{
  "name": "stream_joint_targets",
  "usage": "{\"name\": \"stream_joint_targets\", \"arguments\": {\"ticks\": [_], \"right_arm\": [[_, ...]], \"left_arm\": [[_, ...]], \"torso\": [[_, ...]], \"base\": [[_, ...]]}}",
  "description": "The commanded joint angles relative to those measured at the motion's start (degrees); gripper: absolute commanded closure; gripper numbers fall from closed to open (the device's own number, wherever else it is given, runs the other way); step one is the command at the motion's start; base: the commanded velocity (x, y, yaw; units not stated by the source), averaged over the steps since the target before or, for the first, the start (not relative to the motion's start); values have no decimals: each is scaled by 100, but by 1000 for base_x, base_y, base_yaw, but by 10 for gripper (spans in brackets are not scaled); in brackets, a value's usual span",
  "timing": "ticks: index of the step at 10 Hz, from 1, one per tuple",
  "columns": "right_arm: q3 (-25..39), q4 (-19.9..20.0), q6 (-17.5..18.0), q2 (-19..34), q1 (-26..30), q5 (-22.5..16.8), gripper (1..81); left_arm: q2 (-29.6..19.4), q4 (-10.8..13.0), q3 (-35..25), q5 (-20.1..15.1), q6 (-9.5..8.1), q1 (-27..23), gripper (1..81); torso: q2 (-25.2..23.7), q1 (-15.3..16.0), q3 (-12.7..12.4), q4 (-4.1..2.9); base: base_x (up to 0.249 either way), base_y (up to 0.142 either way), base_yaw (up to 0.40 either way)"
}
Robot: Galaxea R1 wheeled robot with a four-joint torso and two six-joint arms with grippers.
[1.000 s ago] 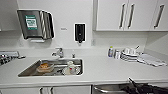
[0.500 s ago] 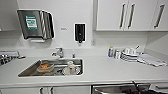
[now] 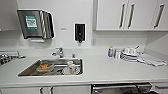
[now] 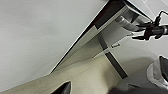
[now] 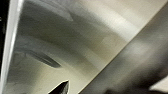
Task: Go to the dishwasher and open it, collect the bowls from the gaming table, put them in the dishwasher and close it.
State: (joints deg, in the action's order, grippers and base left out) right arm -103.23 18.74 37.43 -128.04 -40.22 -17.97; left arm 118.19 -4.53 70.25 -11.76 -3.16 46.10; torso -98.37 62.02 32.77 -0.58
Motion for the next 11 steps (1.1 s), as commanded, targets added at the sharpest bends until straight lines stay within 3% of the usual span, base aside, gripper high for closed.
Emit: {"name": "stream_joint_targets", "arguments": {"ticks": [1, 5, 11], "right_arm": [[-38, -388, -227, 127, -71, -1578, 10], [-38, -397, -227, 91, -132, -1569, 10], [-292, -450, -235, -382, -412, -1552, 10]], "left_arm": [[-137, -12, -135, -142, 26, -625, 10], [-75, -12, -91, -142, 26, -598, 10], [21, -12, 59, -133, 26, -475, 10]], "torso": [[-2, 0, 0, 0], [-6, -5, -2, -2], [-9, -7, -2, 0]], "base": [[-77, 0, 0], [-80, 0, 0], [-80, 0, 0]]}}
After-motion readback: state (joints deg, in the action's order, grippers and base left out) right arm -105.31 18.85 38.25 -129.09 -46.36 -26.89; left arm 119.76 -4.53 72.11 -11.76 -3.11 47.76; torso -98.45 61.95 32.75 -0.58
